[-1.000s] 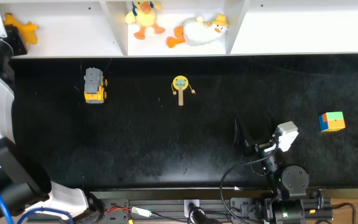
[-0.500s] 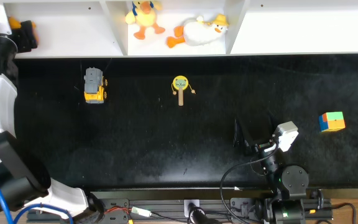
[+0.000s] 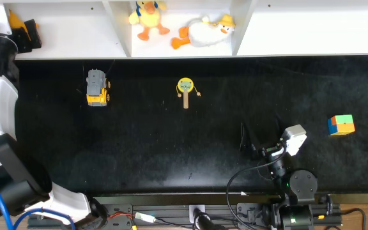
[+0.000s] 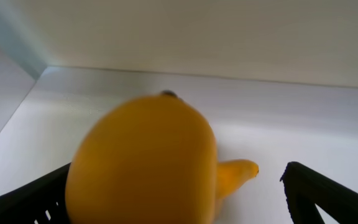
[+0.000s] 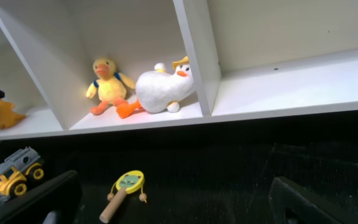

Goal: Store Toys

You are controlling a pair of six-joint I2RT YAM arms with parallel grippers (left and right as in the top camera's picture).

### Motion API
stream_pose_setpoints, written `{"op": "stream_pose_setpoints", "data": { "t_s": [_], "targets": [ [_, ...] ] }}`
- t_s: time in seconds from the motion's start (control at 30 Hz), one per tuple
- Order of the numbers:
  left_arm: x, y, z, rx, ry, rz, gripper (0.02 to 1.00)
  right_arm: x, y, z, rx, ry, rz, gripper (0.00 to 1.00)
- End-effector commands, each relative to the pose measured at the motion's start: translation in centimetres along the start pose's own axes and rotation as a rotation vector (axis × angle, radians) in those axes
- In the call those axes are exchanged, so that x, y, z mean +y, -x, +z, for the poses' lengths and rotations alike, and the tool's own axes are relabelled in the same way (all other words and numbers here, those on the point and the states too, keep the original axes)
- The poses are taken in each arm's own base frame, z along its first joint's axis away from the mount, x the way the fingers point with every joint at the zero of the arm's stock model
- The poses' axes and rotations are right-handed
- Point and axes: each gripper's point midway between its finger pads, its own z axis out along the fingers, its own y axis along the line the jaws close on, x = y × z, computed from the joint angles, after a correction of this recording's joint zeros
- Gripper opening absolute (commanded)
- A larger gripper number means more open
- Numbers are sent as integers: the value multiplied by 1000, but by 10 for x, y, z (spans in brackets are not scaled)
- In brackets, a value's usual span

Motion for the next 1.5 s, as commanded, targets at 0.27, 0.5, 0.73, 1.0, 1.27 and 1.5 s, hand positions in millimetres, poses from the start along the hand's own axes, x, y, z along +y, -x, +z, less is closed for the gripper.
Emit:
{"op": "stream_pose_setpoints", "data": {
  "t_s": [0.27,0.5,0.73,1.0,1.27,1.5],
  "targets": [
    [-3,7,-1,-11,-4,-6,998,0,-3,0,0,0,-3,993],
    [7,24,-38,-5,70,-6,998,0,-3,0,0,0,-3,996],
    [6,14,-67,76,92,-16,998,0,-3,0,0,0,-3,996],
    [-7,-9,-113,219,67,-43,998,0,-3,0,0,0,-3,993],
    [-47,-27,-172,317,-76,-82,998,0,-3,0,0,0,-3,996],
    [-100,-73,-161,419,-152,18,998,0,-3,0,0,0,-3,996]
  ]
}}
